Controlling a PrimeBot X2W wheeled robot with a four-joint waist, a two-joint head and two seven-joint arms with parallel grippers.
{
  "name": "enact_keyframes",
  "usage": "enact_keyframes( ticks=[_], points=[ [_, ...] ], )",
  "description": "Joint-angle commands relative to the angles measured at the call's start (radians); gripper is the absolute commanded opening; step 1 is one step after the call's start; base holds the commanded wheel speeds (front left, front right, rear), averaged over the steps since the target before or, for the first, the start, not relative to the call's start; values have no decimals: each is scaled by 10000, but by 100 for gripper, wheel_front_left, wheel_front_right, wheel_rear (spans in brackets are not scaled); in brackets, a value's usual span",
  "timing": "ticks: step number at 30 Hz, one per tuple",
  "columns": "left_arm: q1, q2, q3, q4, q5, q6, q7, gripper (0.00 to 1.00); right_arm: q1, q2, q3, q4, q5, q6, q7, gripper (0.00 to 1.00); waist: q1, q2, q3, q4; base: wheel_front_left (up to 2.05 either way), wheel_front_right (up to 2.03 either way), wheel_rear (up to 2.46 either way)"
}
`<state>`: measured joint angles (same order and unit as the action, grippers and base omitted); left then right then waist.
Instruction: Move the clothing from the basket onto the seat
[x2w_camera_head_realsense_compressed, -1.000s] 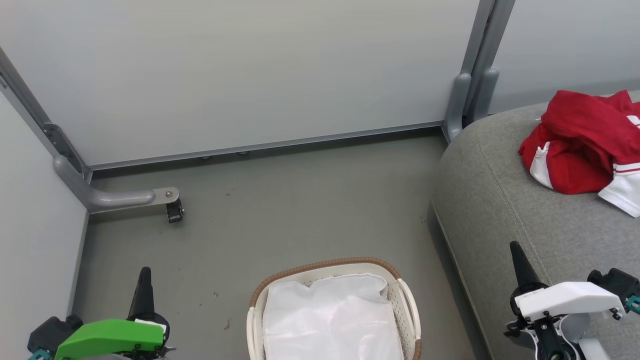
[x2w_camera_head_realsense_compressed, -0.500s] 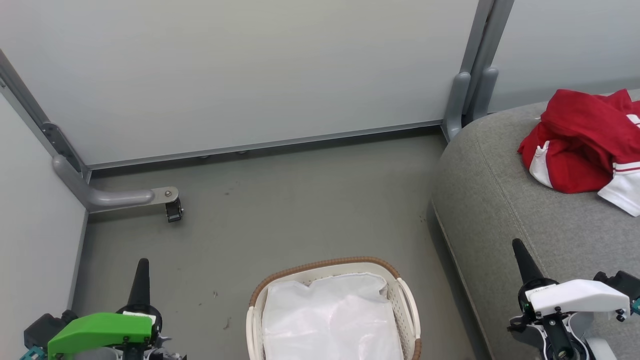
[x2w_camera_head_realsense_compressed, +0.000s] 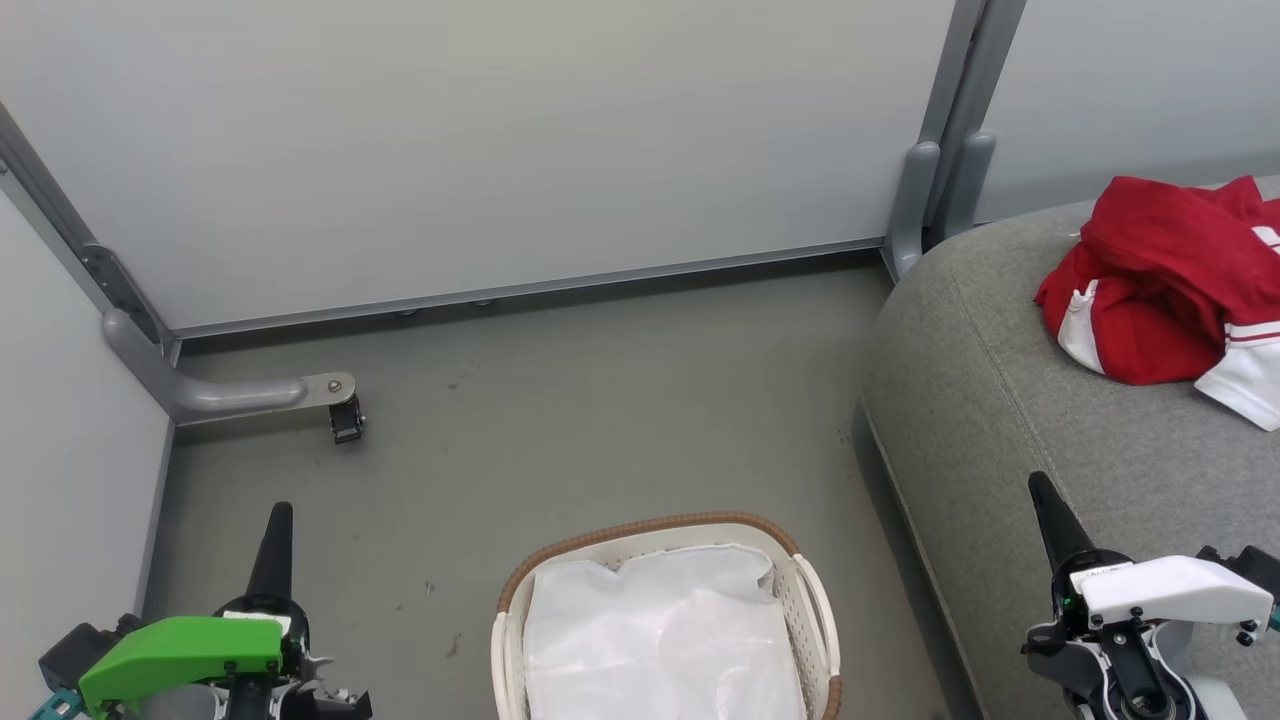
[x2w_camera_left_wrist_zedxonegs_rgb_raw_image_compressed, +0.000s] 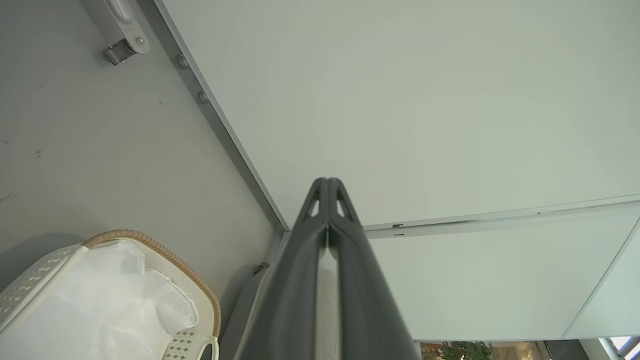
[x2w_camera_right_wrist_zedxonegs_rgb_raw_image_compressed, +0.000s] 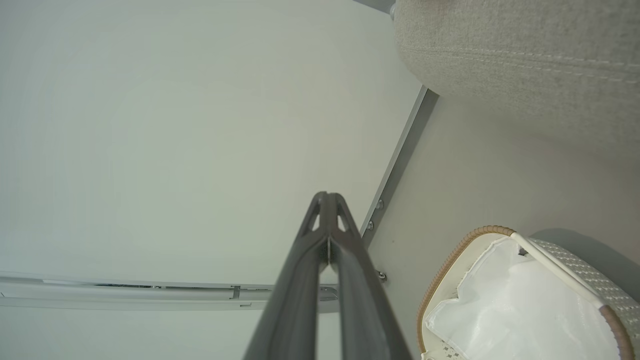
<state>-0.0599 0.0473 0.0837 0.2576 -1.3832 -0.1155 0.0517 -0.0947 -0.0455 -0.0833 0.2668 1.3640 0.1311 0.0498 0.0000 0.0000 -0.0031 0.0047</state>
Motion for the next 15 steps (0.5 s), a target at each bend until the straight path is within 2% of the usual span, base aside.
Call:
enact_keyframes(
  ticks=[1, 15],
  points=[
    [-274, 45, 52, -95, -227, -74, 56, 0, -168, -58, -51, -99, 224, -4, 69, 0, 0, 0, 2, -1, 0, 0, 0],
    [-404, 48, 188, -117, -1205, -113, 332, 0, -174, -65, -187, -173, 1295, -4, 367, 0, 0, 0, 28, -21, 0, 0, 0]
  ],
)
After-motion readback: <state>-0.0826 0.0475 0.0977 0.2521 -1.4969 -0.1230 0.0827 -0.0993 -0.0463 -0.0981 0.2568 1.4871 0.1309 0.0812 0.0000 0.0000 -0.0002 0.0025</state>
